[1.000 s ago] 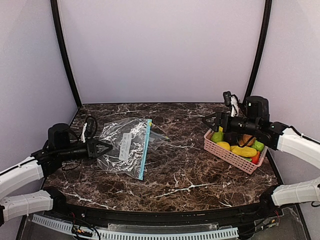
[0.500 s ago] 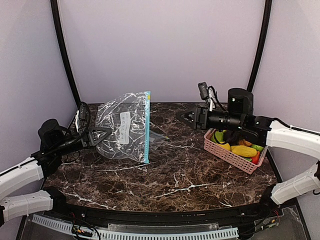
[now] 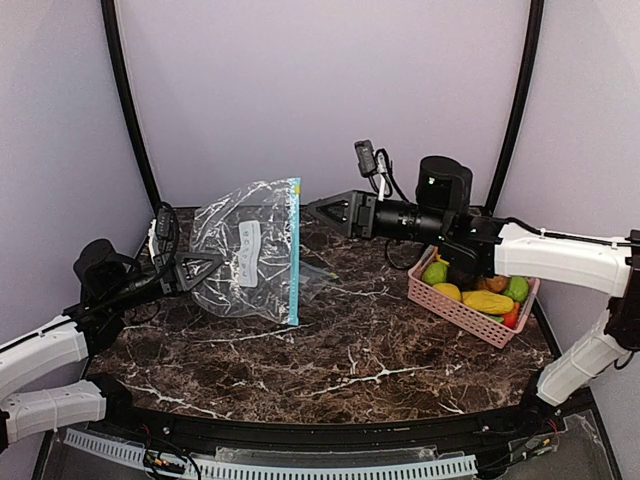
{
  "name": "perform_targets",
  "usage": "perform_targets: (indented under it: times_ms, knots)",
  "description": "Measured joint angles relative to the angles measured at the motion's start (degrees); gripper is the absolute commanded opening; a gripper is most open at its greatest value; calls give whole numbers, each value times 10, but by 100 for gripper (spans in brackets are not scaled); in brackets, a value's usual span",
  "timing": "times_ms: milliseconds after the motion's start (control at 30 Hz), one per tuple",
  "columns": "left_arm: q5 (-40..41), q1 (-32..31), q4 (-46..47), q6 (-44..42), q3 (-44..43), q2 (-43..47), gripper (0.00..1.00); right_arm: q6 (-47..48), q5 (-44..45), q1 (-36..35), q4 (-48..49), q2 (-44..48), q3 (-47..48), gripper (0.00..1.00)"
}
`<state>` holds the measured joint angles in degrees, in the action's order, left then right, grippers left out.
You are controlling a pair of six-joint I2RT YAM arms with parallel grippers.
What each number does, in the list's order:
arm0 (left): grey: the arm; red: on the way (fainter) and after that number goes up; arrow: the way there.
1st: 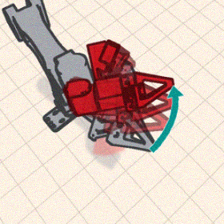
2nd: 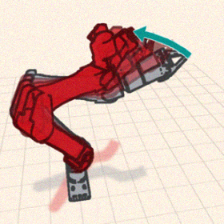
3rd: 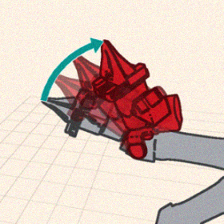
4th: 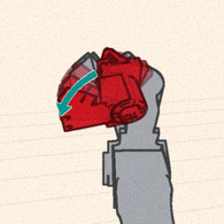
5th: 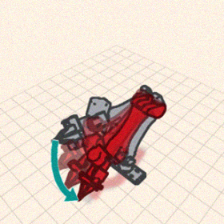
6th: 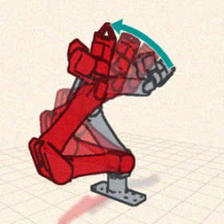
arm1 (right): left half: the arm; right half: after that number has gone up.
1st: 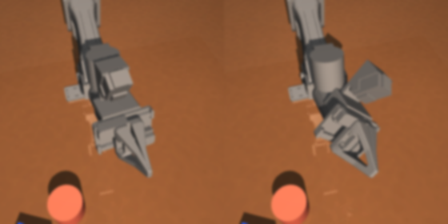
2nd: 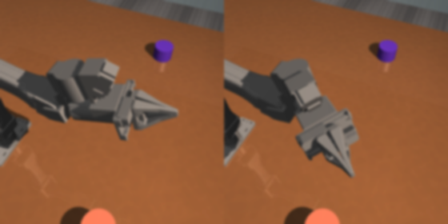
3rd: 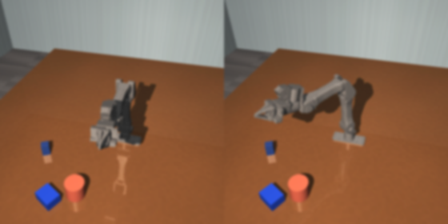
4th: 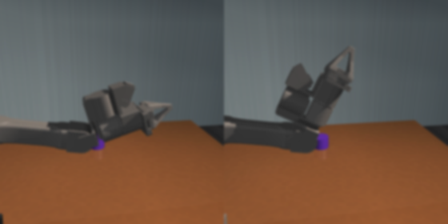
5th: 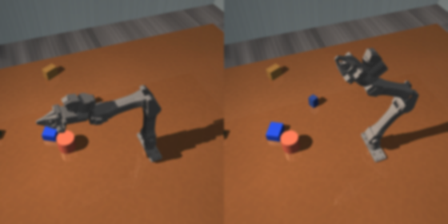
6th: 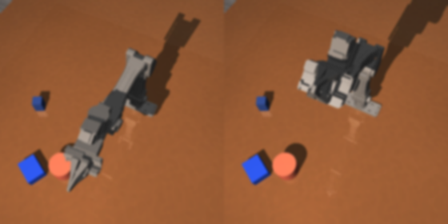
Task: Place the food in the zip-top bag and seal the zipper
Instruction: Hold the zipper from the zipper food storage bag.
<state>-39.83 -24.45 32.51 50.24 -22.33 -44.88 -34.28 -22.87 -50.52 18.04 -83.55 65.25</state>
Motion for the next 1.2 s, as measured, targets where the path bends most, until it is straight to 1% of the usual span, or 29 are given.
perform_targets:
  times_ms: [300, 633, 767, 1033, 1133, 1167, 1200]
  knots:
    - [-13, 0, 16, 8, 0, -5, 1, -10, -19, 0, 34, -32, 40, 32]
    - [-18, 0, 17, 10, 0, -9, 1, -19, -43, 0, 49, -51, 52, 19]
    - [-18, 0, 17, 10, 0, -9, 1, -20, -47, 0, 59, -52, 57, 15]
    - [-22, 0, 17, 10, 0, -9, 1, -25, -57, 0, 66, -60, 64, 1]
    - [-23, 0, 17, 10, 0, -9, 1, -24, -57, 0, 66, -63, 64, 0]
    - [-23, 0, 16, 10, 0, -9, 4, -24, -57, 0, 66, -63, 64, 0]
    - [-23, 0, 14, 9, 0, -9, 17, -24, -56, 0, 66, -63, 64, 0]
